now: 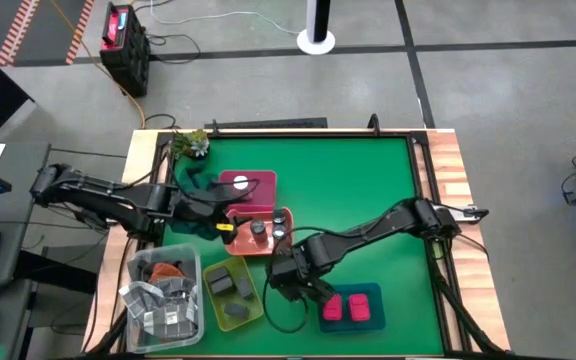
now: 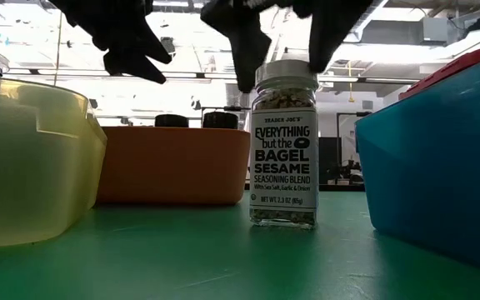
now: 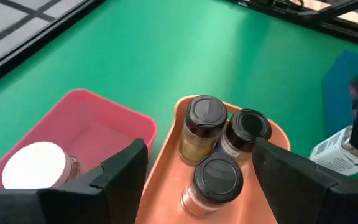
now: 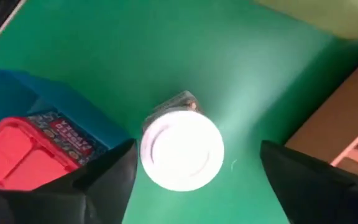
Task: Sort spices by type
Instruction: Put the white seasoning bottle into the red bin
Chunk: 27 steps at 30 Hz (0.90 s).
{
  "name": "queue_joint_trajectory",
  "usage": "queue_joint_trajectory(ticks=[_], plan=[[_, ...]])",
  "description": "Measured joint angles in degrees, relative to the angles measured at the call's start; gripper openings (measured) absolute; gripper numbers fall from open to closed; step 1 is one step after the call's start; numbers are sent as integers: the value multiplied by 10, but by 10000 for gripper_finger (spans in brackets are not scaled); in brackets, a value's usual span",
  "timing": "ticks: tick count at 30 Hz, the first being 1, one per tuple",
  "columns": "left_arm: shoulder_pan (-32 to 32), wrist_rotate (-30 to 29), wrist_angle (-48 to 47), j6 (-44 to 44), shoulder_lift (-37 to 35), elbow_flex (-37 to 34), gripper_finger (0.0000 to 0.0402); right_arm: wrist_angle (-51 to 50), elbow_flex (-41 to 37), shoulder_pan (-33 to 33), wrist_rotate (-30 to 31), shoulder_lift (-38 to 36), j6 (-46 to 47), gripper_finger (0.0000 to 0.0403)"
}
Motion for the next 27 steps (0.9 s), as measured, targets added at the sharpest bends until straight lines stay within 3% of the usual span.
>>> queue_joint_trajectory(ticks=[7,16,22,27], plan=[[12,-3,5,47,0,0,277,22,-39,-3,0,0,-19,301],[73,-31,46,134,0,0,277,44,-41,-32,-1,-1,-37,224],[161,-35,83,163,0,0,277,-16,-41,-83,-2,-2,-125,229],[203,-4,88,182,0,0,277,-7,-41,-133,-5,-3,-122,224]])
